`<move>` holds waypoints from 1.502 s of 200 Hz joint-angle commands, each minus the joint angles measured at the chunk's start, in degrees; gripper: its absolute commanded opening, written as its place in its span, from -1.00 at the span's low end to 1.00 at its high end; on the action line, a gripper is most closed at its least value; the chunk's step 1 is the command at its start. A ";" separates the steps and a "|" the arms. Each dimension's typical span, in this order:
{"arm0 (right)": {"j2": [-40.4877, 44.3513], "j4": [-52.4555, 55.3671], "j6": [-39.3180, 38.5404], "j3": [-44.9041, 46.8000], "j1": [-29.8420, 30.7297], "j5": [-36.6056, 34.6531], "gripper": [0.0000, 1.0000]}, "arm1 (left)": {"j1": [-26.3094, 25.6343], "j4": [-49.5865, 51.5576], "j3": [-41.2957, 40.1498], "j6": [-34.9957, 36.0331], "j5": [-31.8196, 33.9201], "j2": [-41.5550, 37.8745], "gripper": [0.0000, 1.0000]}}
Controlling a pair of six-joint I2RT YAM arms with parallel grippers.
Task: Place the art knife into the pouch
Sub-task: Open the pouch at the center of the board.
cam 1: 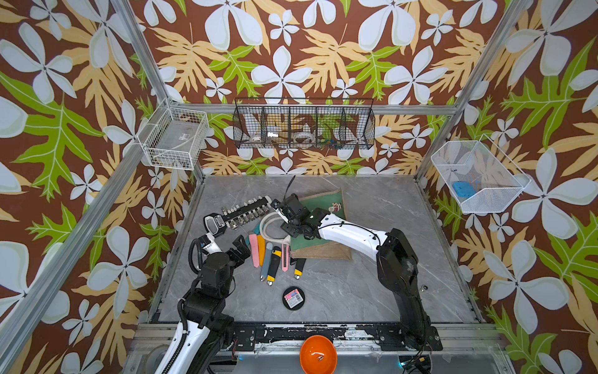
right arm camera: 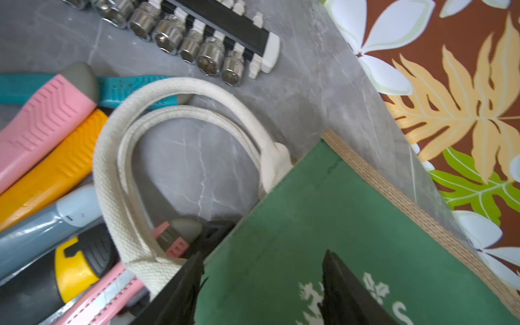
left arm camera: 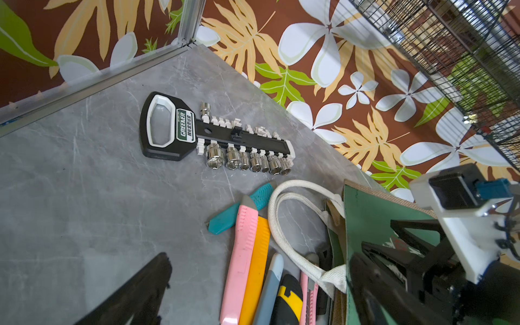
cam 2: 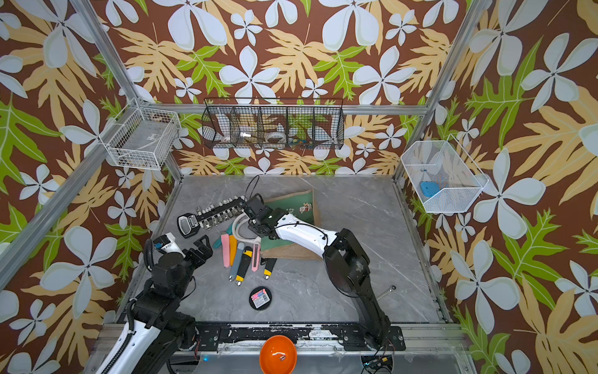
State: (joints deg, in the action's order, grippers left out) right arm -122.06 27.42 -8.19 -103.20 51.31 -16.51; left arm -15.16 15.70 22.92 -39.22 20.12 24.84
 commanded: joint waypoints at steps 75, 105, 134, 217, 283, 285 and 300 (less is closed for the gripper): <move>-6.32 5.54 3.05 -6.27 2.04 8.71 0.24 | -0.04 5.30 3.63 -1.86 -1.04 -5.47 1.00; -7.62 5.76 3.17 -6.16 2.98 8.06 0.22 | -0.04 5.88 3.48 -1.76 -0.84 -6.25 1.00; -9.05 5.80 4.02 -6.79 3.51 7.66 0.20 | 0.00 7.06 4.15 -1.74 -1.23 -6.85 1.00; -14.33 7.56 1.38 -9.89 5.72 -1.48 -0.32 | -0.04 7.38 1.86 -2.44 -1.51 -11.17 1.00; -10.61 3.66 2.20 -8.16 5.52 -2.05 -0.70 | -0.05 7.31 1.87 -2.26 -1.49 -11.02 1.00; -10.64 3.69 2.16 -8.23 5.55 -2.15 -0.71 | -0.05 7.34 1.87 -2.22 -1.49 -10.97 1.00; -10.33 3.43 2.56 -8.46 5.32 -2.56 -0.84 | -0.05 7.24 1.87 -2.12 -1.50 -11.04 1.00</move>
State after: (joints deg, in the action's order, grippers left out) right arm -132.99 31.83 -6.42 -111.42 56.88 -17.08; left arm -15.16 23.09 24.73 -41.45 18.94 13.82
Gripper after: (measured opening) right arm 0.120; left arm 0.998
